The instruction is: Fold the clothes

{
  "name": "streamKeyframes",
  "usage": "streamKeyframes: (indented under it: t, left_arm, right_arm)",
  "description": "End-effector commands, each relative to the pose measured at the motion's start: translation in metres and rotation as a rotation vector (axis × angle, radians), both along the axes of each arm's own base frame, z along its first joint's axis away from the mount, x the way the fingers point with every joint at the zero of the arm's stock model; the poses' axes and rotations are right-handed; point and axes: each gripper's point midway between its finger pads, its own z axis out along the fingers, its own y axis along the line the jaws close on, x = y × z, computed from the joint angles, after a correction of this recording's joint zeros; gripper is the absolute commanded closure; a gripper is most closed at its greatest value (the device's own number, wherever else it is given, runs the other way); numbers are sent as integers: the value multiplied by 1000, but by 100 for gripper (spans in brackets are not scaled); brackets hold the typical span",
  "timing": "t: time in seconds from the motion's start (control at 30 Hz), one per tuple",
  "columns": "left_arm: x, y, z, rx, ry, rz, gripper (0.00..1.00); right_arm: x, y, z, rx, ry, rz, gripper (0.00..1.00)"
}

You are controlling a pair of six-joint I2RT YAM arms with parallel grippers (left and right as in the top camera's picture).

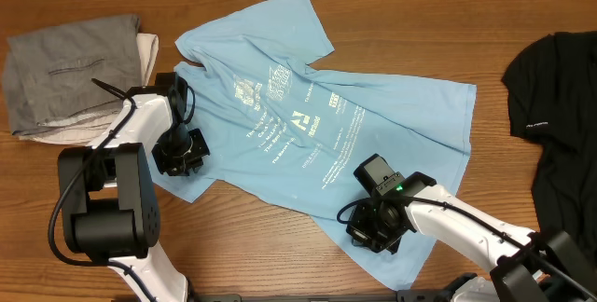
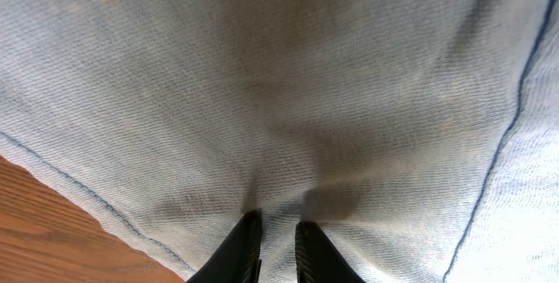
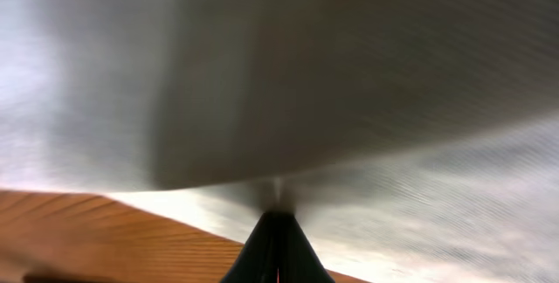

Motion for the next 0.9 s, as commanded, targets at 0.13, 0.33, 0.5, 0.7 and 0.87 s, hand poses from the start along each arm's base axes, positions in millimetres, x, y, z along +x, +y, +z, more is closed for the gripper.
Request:
streamKeyframes:
  t: [0.13,0.33,0.5,0.7,0.87]
  left_arm:
    - [-30,10,-37,47,122,24,82]
    - [-29,10,-37,47,121,23,82]
    - [-30,10,-37,47,122,23,82]
    - [-32,10,-36,45,134,19,88]
    - [-29,10,-26,37,147,-8,93]
  right_arm:
    - [-12,-21,-6,-138,64,-99,96]
    - [-24,-30,-8,-177,113,-117,96]
    - [-42,-43,-4,-235,186,-113,96]
    - [-50,-48,-1,-256,221,-105,96]
    - [-46,-40,4,-216,214,-81,96]
